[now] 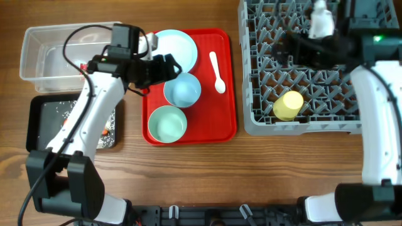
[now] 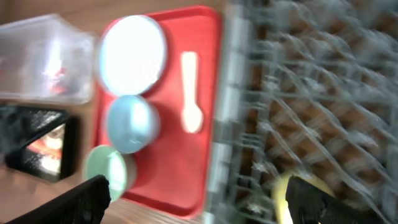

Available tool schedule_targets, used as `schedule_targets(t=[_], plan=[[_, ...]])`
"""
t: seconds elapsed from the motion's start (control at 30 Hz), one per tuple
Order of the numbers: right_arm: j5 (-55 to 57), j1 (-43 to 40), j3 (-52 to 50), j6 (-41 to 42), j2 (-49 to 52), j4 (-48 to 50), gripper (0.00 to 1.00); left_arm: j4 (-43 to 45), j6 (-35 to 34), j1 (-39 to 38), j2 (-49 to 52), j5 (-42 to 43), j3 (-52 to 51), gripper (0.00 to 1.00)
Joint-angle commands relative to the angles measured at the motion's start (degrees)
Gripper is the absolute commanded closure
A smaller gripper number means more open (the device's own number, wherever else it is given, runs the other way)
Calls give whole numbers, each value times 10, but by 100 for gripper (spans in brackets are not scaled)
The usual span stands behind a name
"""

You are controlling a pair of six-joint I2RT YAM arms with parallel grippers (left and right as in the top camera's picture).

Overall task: Sort waste into correct bins and load items into the dishwasher rack
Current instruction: 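Reach the right gripper to the red tray and grasp the blue bowl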

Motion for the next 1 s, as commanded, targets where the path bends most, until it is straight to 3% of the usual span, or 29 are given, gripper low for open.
schedule_targets(t=[0.0,0.17,0.37,0.5,0.67,0.97], plan=[[-11,72,3,18,17,34,7,-18,-12,35,-32,-7,4,20],[21,133,3,61,43,80,10,-54,-14,78,-55,-7,4,22],[26,188,3,82,116,135,29,-86,-16,132,-59,-7,4,23],[25,207,3,93,189,159,36,-97,-27,159,-59,-7,4,20],[17,221,3,76,277,183,50,-97,-26,169,-59,-10,4,18],[17,237,1,66,350,190,60,-97,-26,168,-59,-14,4,15]])
